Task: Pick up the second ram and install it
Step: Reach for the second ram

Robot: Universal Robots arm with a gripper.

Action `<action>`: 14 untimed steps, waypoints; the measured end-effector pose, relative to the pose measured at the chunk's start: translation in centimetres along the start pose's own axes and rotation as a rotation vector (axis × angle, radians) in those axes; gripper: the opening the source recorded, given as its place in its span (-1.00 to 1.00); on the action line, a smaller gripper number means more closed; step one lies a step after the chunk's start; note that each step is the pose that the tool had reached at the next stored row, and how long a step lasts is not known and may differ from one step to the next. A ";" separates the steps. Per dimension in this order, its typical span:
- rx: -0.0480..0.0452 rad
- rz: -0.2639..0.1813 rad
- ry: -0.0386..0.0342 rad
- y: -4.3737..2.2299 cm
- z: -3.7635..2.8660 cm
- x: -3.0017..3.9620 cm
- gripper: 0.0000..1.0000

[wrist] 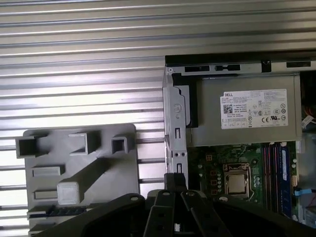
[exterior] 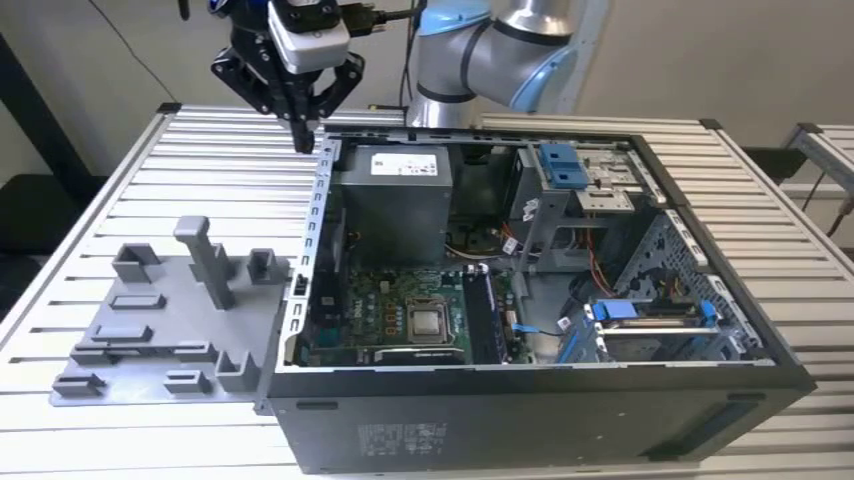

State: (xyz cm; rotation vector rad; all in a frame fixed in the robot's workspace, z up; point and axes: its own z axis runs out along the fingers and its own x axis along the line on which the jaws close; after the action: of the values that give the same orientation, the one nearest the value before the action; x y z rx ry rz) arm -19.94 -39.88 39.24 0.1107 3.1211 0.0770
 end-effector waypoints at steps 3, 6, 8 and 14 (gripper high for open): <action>0.0000 0.000 0.0000 -0.03 -0.01 0.39 -0.79; 0.0000 0.000 0.0000 -0.05 -0.01 0.78 -0.79; 0.0000 0.000 0.0000 -0.07 -0.02 1.02 -0.79; -0.0001 0.000 0.0000 -0.12 -0.03 1.72 -0.79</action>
State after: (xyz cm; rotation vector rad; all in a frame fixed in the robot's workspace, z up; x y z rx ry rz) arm -21.66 -39.87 39.23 0.1107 3.1211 0.0771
